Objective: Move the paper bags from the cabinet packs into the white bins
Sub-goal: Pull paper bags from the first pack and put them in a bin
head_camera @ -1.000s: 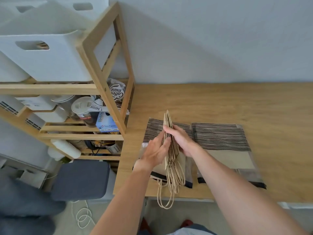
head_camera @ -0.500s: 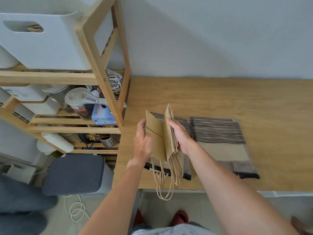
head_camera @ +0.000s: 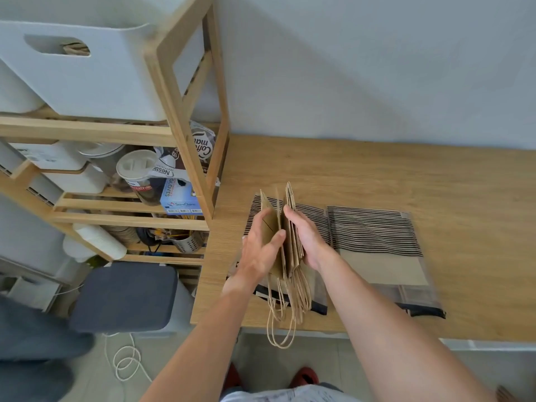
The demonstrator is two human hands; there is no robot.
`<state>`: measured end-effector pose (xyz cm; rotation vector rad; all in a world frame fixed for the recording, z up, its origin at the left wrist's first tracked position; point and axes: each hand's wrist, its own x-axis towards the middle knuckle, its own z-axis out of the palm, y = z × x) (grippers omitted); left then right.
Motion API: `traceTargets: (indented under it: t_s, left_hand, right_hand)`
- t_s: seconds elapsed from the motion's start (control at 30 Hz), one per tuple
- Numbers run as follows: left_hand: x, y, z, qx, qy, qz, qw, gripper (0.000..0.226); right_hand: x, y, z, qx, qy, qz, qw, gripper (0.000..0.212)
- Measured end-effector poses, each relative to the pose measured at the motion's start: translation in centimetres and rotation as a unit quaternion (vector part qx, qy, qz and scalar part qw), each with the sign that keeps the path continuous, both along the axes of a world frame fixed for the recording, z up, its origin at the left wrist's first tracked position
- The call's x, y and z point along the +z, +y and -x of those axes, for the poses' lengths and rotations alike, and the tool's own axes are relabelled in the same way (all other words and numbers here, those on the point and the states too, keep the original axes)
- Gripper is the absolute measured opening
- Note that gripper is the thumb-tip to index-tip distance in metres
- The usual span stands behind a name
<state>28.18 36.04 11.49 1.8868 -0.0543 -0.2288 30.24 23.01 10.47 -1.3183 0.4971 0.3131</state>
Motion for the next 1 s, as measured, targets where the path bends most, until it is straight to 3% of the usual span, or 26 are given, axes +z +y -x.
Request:
traceTargets:
  t_s: [0.1,0.2,0.3,0.43,0.53,0.63,0.8,0.9,1.0]
  left_hand:
    - [0.0,0.1,-0.1,0.012,-0.019,-0.011,1.000,0.064]
    - [-0.1,-0.2,-0.3,-0.019,-0.020,-0.054,0.998,0.047]
    - [-0.3,-0.5,-0.3,-0.035,-0.020,-0.052,0.998,0.064]
    - [0.0,-0.7,-0.2,-0.027,-0.052,-0.061,0.996,0.052]
    - [0.0,-0.6,0.0,-0.017,-0.078,-0.060,0.995,0.052]
    - [0.4,-0.7,0.3,-0.031,-0.086,-0.050,0.995,0.037]
    - [0.6,-1.5,0.1,-0.048,-0.044,-0.071,0.995,0.066]
    - [0.5,-1.4,0.1,-0.044,-0.046,-0.069,0.996,0.061]
    - [0.6,-1.3,0.1,-0.034,-0.061,-0.066,0.995,0.055]
  right_hand:
    - [-0.1,0.2,-0.1,0.002,0.004,-0.010,1.000,0.110]
    - [0.2,0.1,0.0,0.007,0.013,0.000,1.000,0.092]
    - [0.3,-0.2,0.1,0.002,0.020,0.006,1.000,0.079]
    - [0.2,0.0,0.2,0.002,0.026,-0.010,1.000,0.097]
    - [0.4,-0.1,0.5,0.005,0.027,0.008,1.000,0.100]
    - [0.6,0.0,0.7,-0.004,0.036,0.013,0.999,0.107]
    - [1.7,-0.1,1.1,-0.020,0.078,0.007,0.997,0.106]
    - [1.8,-0.3,1.2,-0.014,0.098,-0.008,0.995,0.118]
    - [-2.3,-1.9,-0.4,0.010,0.096,-0.025,0.995,0.127]
